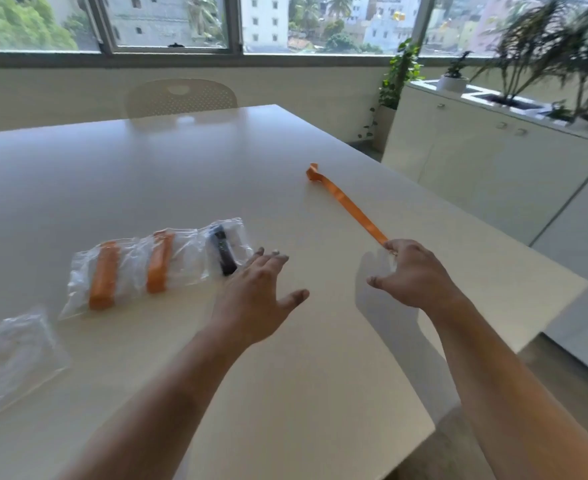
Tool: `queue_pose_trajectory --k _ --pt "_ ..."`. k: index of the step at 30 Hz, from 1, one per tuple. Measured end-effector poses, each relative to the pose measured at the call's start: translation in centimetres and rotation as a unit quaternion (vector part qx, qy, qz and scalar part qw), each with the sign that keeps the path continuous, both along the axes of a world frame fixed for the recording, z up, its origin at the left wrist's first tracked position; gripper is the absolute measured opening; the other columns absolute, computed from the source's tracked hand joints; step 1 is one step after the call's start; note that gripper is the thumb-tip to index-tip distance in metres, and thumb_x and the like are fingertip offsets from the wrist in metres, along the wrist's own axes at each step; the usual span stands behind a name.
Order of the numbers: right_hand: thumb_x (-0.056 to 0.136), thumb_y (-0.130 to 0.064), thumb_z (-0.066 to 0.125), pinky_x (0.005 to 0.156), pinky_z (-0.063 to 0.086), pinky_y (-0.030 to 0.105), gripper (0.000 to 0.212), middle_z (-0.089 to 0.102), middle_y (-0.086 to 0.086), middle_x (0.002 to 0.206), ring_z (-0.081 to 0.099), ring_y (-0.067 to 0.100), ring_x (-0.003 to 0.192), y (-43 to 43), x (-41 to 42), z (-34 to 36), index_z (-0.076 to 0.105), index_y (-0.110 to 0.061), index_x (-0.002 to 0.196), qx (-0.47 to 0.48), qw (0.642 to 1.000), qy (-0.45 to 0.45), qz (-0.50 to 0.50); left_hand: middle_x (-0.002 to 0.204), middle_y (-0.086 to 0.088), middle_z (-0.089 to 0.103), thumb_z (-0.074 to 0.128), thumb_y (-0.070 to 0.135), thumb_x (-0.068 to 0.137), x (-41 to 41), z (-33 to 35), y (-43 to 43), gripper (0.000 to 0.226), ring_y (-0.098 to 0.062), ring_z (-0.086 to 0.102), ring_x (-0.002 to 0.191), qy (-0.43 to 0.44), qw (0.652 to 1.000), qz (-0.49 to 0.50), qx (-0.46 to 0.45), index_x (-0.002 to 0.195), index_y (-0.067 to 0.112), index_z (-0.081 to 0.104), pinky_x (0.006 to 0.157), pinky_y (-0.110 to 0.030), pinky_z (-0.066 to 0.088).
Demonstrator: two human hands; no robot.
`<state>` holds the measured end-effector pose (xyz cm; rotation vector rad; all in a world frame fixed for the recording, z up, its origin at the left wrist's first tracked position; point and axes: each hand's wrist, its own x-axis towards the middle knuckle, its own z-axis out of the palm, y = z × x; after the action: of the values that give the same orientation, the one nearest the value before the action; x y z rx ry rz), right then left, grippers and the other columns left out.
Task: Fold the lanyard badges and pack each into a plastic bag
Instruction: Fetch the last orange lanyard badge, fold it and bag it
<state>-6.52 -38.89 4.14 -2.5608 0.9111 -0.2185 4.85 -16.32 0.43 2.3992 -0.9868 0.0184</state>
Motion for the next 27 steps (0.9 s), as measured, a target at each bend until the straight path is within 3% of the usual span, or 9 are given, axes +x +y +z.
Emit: queue_pose_trajectory --k 6,9,12,16,18,22,27 --pt "0.073 -0.05 0.075 0.108 0.039 0.042 0.079 0.049 0.005 0.145 0.046 0.027 0.133 -2.7 -2.8 -0.3 0.047 -0.019 0.14 0.007 0.998 0.018 -0.06 0.161 0.003 0.031 0.052 0.063 0.09 0.2 -1.1 -4.3 0.075 -0.011 0.016 0.152 0.005 0.998 -0.048 0.026 0.151 0.023 0.033 0.12 -0.032 0.016" --pt "0.073 -0.048 0.076 0.099 0.046 0.043 0.068 0.06 0.007 0.131 0.055 0.029 0.121 -3.6 -3.8 -1.0 0.054 -0.02 0.131 0.002 0.997 0.036 -0.074 0.165 0.005 0.018 0.038 0.071 0.091 0.0 -2.1 -5.3 0.081 -0.012 0.007 0.153 0.009 0.994 -0.068 0.081 0.156 0.026 0.021 0.123 -0.035 0.006" --pt "0.072 -0.04 0.079 0.095 0.049 0.039 0.064 0.067 0.006 0.122 0.06 0.028 0.115 -4.0 -4.2 -1.7 0.059 -0.018 0.129 0.0 0.996 -0.022 -0.09 0.166 0.005 0.014 0.029 0.076 0.088 0.0 -2.6 -5.5 0.084 -0.011 0.005 0.153 0.001 0.994 -0.061 0.09 0.156 0.028 0.019 0.123 -0.036 0.002" --pt "0.068 -0.03 0.079 0.09 0.052 0.036 0.059 0.07 0.0 0.105 0.065 0.025 0.102 -4.0 -4.0 -2.6 0.063 -0.017 0.123 -0.013 0.986 -0.131 -0.097 0.165 0.005 0.018 0.034 0.074 0.089 0.0 -2.5 -5.3 0.082 -0.011 0.007 0.153 -0.001 0.996 -0.054 0.077 0.155 0.026 0.024 0.123 -0.035 0.003" --pt "0.067 -0.034 0.08 0.091 0.05 0.038 0.063 0.064 0.006 0.112 0.059 0.029 0.107 -4.1 -3.6 -3.0 0.06 -0.018 0.125 -0.033 0.985 -0.131 -0.106 0.165 0.005 0.02 0.036 0.072 0.09 0.0 -2.5 -5.1 0.079 -0.011 0.009 0.153 0.002 0.996 -0.053 0.071 0.154 0.025 0.026 0.123 -0.034 0.004" --pt "0.067 -0.052 0.076 0.089 0.043 0.041 0.073 0.06 0.008 0.124 0.051 0.034 0.118 -4.6 -3.1 -3.4 0.054 -0.024 0.13 -0.056 0.986 -0.027 -0.152 0.164 0.006 0.022 0.038 0.071 0.091 0.1 -2.5 -4.9 0.078 -0.011 0.011 0.153 0.001 0.996 -0.056 0.064 0.153 0.025 0.03 0.123 -0.033 0.005" --pt "0.067 -0.054 0.075 0.09 0.041 0.041 0.071 0.066 0.002 0.121 0.053 0.032 0.117 -4.5 -2.7 -3.4 0.055 -0.024 0.128 -0.039 0.984 -0.054 -0.163 0.163 0.006 0.025 0.04 0.071 0.09 0.1 -2.6 -4.8 0.076 -0.011 0.014 0.152 0.004 0.997 -0.058 0.054 0.151 0.025 0.033 0.124 -0.033 0.007"
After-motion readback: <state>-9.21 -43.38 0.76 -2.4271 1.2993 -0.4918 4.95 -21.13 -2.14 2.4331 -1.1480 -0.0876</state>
